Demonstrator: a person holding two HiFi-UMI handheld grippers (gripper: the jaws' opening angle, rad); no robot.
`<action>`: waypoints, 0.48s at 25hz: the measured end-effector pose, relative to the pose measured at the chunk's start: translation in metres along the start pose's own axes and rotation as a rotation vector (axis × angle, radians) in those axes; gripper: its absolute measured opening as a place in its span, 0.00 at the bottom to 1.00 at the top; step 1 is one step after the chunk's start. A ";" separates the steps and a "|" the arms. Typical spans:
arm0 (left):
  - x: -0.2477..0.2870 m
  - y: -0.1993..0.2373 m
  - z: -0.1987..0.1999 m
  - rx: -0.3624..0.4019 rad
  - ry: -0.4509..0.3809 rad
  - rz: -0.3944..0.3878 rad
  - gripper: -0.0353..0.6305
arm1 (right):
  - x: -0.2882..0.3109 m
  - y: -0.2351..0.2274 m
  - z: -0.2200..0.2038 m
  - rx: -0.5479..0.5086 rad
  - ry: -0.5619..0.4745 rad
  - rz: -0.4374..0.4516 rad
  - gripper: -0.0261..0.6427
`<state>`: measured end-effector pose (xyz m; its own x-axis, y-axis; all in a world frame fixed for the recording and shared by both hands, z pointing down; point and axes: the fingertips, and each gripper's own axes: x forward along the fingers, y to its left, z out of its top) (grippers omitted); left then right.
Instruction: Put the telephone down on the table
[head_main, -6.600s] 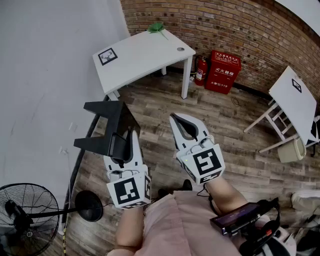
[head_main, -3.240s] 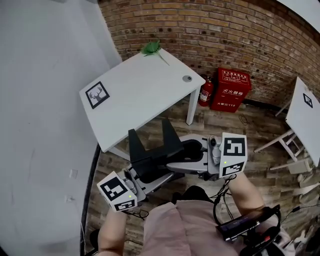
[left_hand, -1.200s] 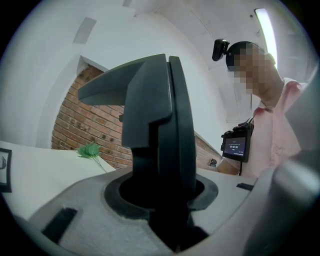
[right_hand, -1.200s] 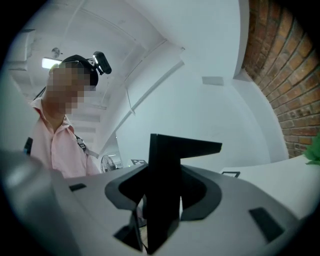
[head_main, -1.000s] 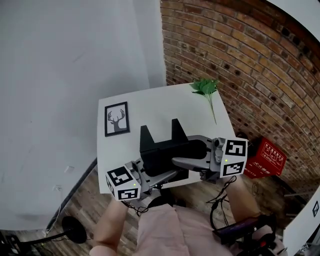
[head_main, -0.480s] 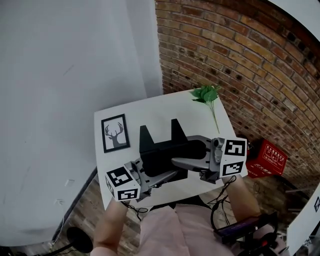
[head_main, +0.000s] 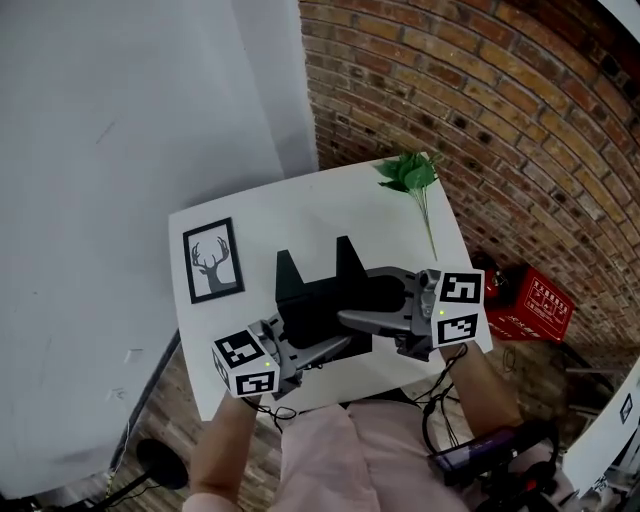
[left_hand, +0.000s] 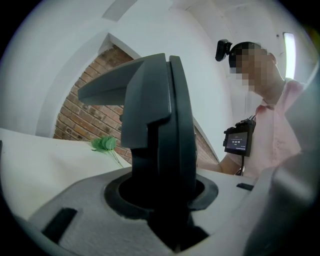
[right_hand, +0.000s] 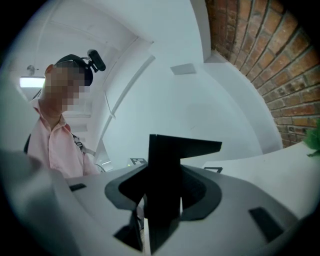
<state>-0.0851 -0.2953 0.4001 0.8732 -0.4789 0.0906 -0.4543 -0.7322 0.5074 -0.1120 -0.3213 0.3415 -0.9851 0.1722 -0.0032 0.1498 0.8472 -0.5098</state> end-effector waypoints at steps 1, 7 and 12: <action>0.003 0.004 -0.003 -0.013 0.001 0.002 0.30 | -0.002 -0.005 -0.003 0.012 0.002 0.000 0.31; 0.014 0.022 -0.020 -0.094 0.013 0.015 0.30 | -0.007 -0.031 -0.019 0.092 0.009 0.000 0.31; 0.016 0.036 -0.039 -0.169 0.028 0.025 0.30 | -0.006 -0.049 -0.039 0.166 0.024 -0.004 0.31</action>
<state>-0.0802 -0.3106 0.4531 0.8677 -0.4805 0.1275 -0.4417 -0.6275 0.6412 -0.1104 -0.3441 0.3999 -0.9829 0.1830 0.0188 0.1279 0.7534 -0.6449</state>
